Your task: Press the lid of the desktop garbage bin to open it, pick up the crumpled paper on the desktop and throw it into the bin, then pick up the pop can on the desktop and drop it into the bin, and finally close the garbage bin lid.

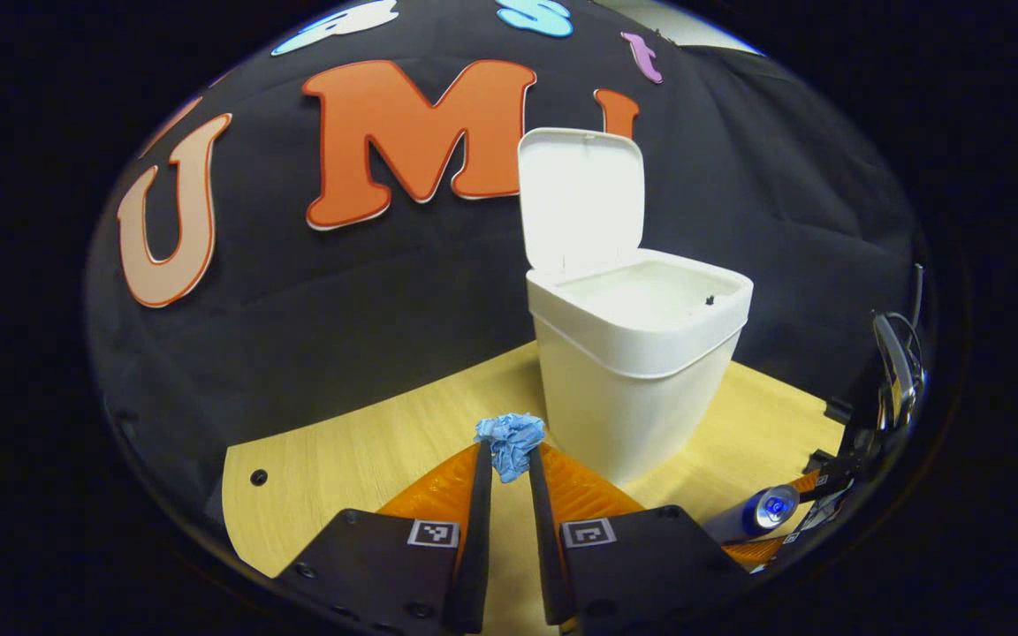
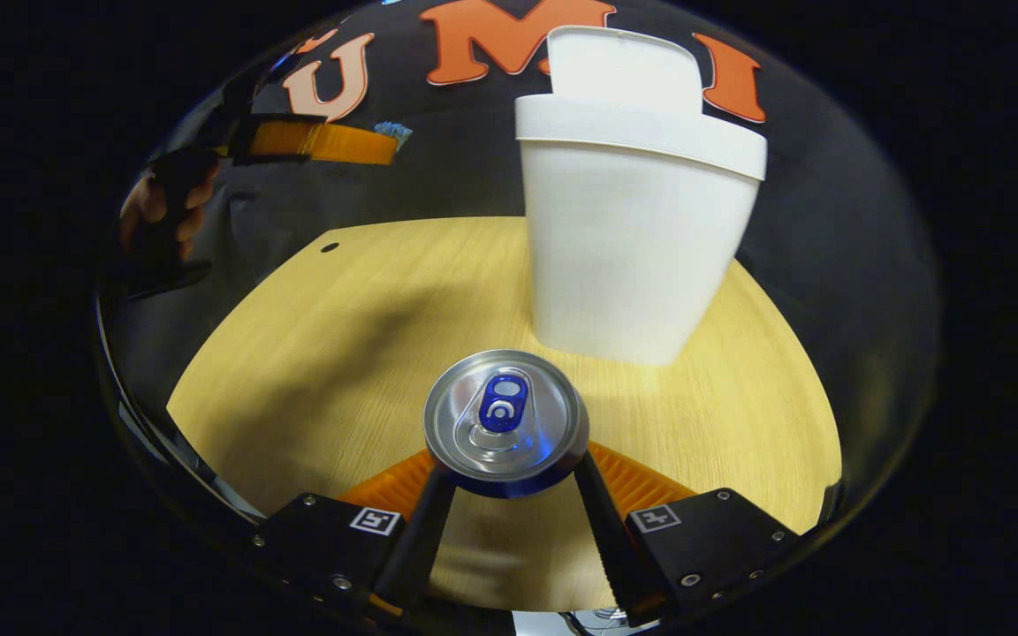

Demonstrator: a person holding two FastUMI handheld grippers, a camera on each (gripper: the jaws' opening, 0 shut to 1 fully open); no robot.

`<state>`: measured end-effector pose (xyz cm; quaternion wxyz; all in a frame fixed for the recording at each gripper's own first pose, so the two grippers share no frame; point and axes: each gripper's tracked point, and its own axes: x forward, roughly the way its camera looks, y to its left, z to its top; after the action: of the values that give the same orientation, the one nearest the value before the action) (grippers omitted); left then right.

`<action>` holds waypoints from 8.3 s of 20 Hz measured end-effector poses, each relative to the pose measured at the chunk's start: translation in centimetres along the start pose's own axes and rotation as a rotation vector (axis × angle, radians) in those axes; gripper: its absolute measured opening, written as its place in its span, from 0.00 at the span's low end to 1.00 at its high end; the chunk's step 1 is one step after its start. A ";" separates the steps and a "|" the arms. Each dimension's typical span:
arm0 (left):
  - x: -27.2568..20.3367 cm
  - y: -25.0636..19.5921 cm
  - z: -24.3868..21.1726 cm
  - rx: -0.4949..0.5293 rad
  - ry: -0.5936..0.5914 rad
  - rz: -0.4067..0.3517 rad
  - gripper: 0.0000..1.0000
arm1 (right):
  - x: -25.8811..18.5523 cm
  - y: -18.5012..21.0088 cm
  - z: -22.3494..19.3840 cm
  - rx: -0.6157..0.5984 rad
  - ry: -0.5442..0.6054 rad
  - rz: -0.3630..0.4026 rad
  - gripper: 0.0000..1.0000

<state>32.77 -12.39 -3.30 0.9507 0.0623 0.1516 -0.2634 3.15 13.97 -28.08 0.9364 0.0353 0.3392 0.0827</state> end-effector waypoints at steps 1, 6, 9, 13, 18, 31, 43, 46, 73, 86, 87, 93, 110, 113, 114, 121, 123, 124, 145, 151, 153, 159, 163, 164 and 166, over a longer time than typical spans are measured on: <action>0.4 -0.7 1.1 -0.005 -0.025 -0.013 0.28 | -0.4 -0.1 0.3 0.013 -0.002 -0.017 0.79; 2.2 -3.3 6.3 -0.012 -0.126 -0.069 0.28 | -0.8 -0.7 0.1 0.086 -0.009 -0.089 0.79; 2.8 -4.5 9.0 0.011 -0.189 -0.088 0.28 | -1.0 -1.6 -0.5 0.135 -0.011 -0.129 0.79; 4.2 -5.7 11.9 0.024 -0.248 -0.101 0.28 | -1.1 -3.0 -1.3 0.171 -0.007 -0.180 0.79; 5.8 -7.1 13.7 0.010 -0.282 -0.129 0.27 | -2.3 -4.1 -2.6 0.236 0.001 -0.231 0.79; 9.3 -10.2 15.0 -0.010 -0.291 -0.190 0.37 | -4.3 -6.4 -3.0 0.315 -0.029 -0.306 0.79; 7.0 -9.5 14.3 0.005 -0.293 -0.199 0.98 | -4.8 -8.1 -0.2 0.258 -0.080 -0.313 0.79; 5.5 -8.6 13.5 0.017 -0.300 -0.175 0.98 | -5.1 -8.7 1.3 0.229 -0.097 -0.307 0.79; -7.1 9.0 -0.2 -0.045 -0.177 0.236 0.98 | -10.9 -11.8 24.1 -0.041 -0.347 -0.246 0.74; -18.7 17.4 -8.5 -0.159 -0.085 0.571 0.98 | -7.4 -8.1 33.5 -0.151 -0.459 -0.130 0.79; -19.7 17.6 -9.2 -0.170 -0.078 0.593 0.99 | -6.9 -7.8 33.8 -0.154 -0.460 -0.121 0.78; -24.2 18.2 -11.8 -0.180 -0.037 0.707 0.98 | -3.3 -7.3 35.6 -0.155 -0.451 -0.099 0.78; -25.9 15.3 -11.4 -0.150 -0.054 0.713 0.98 | -3.5 -9.5 40.4 -0.167 -0.515 -0.141 0.84; -25.5 14.9 -11.3 -0.154 -0.058 0.701 0.98 | -5.0 -10.3 43.3 -0.173 -0.555 -0.168 0.84; -25.4 14.8 -11.3 -0.157 -0.057 0.698 0.98 | -5.4 -10.5 44.3 -0.172 -0.568 -0.175 0.84; -25.8 15.0 -12.3 -0.187 -0.053 0.706 0.98 | -7.1 -12.0 50.3 -0.150 -0.618 -0.205 0.84; -26.3 15.3 -12.8 -0.202 -0.050 0.719 0.98 | -6.6 -12.0 51.5 -0.146 -0.613 -0.209 0.84; -26.5 15.4 -13.1 -0.205 -0.047 0.728 0.98 | -6.5 -11.8 52.2 -0.150 -0.615 -0.208 0.84; -29.0 16.8 -14.6 -0.252 -0.017 0.834 0.98 | -0.5 -11.7 56.2 -0.117 -0.547 -0.174 0.84; -28.5 16.9 -14.4 -0.246 -0.006 0.813 0.98 | 0.9 -11.3 54.3 -0.126 -0.501 -0.159 0.84; -28.0 16.7 -13.9 -0.235 -0.006 0.803 0.98 | 0.8 -11.3 54.2 -0.105 -0.505 -0.144 0.84; -26.4 16.7 -13.3 -0.217 -0.014 0.772 0.98 | 0.0 -10.9 52.2 -0.090 -0.472 -0.115 0.84; -26.2 17.2 -13.1 -0.214 -0.019 0.769 0.98 | -1.1 -10.1 50.8 -0.114 -0.482 -0.121 0.84; -26.1 17.3 -13.3 -0.218 -0.020 0.766 0.98 | -1.2 -10.0 50.2 -0.105 -0.480 -0.113 0.82; -25.6 17.2 -13.4 -0.225 -0.020 0.756 0.98 | -1.1 -9.5 48.8 -0.093 -0.465 -0.096 0.82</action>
<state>17.38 17.29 -7.07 0.9829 0.0066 0.1368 0.1230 34.84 3.90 8.93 0.9928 -0.0060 0.1118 0.0432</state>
